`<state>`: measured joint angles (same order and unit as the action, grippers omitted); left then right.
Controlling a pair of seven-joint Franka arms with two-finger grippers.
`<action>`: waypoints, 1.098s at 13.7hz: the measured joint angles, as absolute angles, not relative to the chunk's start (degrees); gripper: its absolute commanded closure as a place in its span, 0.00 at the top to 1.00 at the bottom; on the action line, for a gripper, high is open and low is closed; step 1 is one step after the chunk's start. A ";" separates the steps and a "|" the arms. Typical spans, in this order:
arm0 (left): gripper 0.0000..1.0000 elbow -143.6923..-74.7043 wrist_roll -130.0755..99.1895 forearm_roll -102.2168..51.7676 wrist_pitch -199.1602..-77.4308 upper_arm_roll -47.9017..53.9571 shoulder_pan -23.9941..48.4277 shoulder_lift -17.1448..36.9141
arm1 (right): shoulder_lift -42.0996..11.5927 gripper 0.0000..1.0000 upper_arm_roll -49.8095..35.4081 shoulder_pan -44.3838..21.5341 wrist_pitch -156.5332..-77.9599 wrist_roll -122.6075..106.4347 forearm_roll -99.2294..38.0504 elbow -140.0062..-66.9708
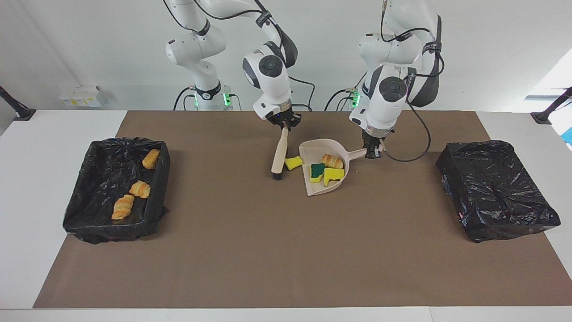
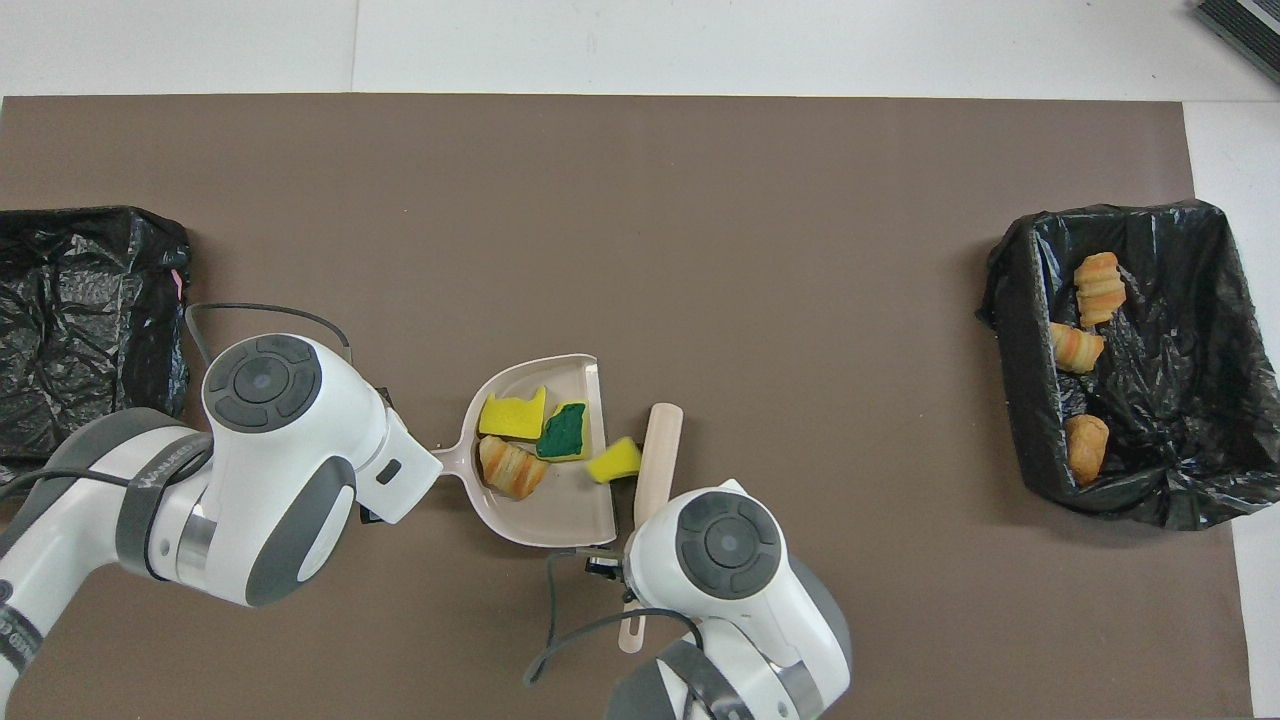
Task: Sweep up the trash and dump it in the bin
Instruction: 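Sweep the last sponge piece into the dustpan with the right gripper, then carry the dustpan to the near bin and tip it with the left gripper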
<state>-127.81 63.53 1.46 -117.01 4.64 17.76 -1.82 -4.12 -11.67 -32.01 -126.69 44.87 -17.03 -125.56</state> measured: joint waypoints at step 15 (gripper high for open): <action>0.00 -127.85 56.45 -5.03 -118.13 3.90 7.23 -4.34 | -2.96 0.00 -12.65 -27.79 -112.80 42.69 -11.00 -115.13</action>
<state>-127.85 56.45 -5.03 -118.13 3.90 7.23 -4.34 -2.96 -12.65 -27.79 -112.80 42.69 -11.00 -115.13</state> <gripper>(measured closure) 0.683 0.740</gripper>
